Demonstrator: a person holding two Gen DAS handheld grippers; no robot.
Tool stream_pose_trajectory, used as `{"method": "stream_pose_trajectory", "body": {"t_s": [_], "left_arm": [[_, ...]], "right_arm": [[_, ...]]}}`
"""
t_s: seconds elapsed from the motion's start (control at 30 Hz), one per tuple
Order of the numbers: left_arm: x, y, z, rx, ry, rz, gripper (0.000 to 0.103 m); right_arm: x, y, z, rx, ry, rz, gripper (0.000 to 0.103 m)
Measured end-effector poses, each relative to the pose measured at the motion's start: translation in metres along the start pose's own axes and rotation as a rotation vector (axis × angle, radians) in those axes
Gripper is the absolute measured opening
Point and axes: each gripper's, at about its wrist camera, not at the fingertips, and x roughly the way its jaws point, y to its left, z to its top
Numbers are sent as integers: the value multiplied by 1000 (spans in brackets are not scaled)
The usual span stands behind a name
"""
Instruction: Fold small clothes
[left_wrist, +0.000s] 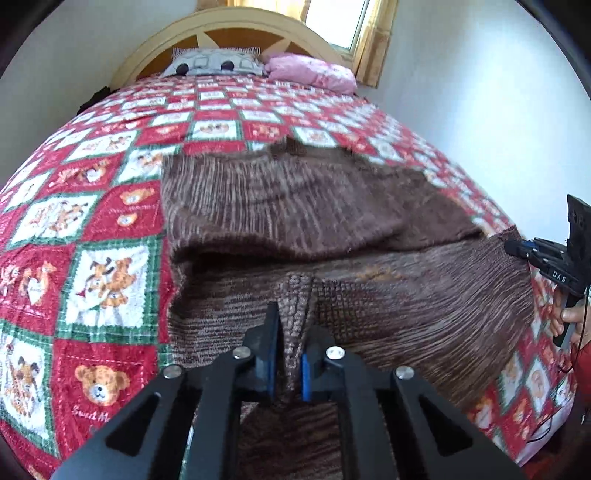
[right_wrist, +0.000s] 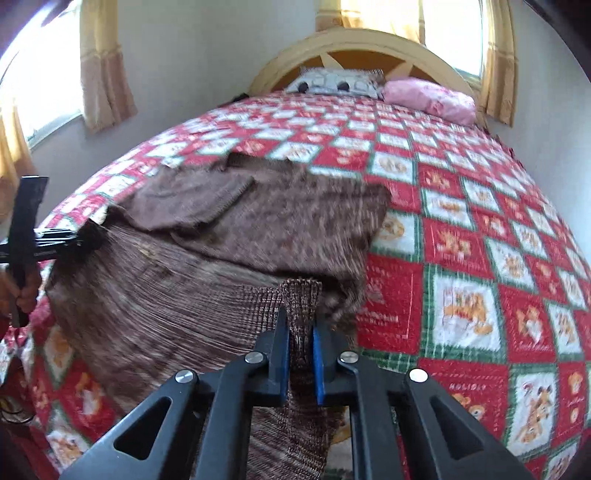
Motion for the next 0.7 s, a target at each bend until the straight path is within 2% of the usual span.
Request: {"method": "stream_pose_trajectory", "body": {"t_s": [0.13,0.27,0.47,0.6,0.7], "left_arm": [[-20,-1,17,-18,-65,-6,9],[-25,6,36,-55,-112,13,9],[-7,17,38,-60,-93,42,9],[-3,26,42,-107,-95,32,9],[2,30,59,-112,-105,46,9]], "right_arm": [[-20,9,23,-41,-65,1,9],[-15,8,45,-55,-87,-32,9],[6,2,46,-51,-53,-75,9],[4,-1,47,-38,-69,-81,9],[7,-5,63,-49,-86,-94,9]]}}
